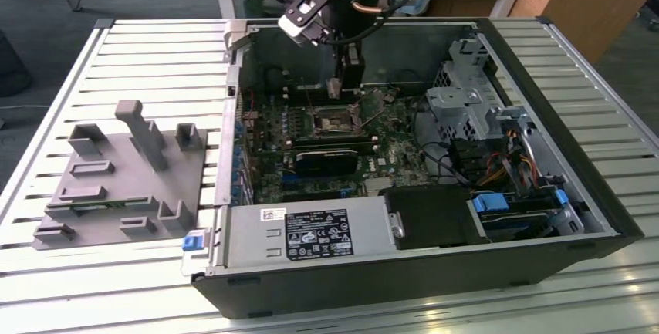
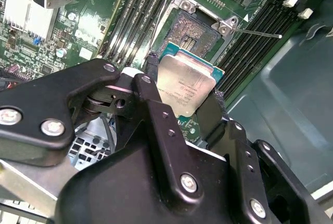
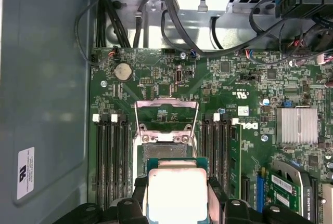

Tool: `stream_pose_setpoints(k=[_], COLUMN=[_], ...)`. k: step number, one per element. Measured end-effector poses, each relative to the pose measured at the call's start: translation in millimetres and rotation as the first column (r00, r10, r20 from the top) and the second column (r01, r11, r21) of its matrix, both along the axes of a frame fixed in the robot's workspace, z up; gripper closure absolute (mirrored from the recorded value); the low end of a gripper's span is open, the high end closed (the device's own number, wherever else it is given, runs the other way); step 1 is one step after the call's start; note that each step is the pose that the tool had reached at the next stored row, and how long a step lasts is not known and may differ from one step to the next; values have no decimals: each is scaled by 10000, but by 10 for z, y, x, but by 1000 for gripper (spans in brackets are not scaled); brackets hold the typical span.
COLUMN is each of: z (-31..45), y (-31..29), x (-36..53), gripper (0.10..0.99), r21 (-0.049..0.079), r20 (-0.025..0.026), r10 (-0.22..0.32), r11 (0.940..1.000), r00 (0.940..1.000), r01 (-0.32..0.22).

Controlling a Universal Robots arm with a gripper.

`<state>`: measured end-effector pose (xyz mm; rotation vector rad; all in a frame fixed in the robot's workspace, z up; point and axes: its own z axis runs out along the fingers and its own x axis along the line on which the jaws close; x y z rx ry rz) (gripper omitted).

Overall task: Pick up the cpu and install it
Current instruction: 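Place the cpu into insertion slot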

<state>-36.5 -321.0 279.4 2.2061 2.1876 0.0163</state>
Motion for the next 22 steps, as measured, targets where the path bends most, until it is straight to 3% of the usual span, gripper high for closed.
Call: stream_pose_setpoints(k=[22], z=[-119], y=[1], x=[0], gripper=[545], r21=[0], r20=[-13], r10=[0], r11=[10000], r00=[10000], r01=[0])
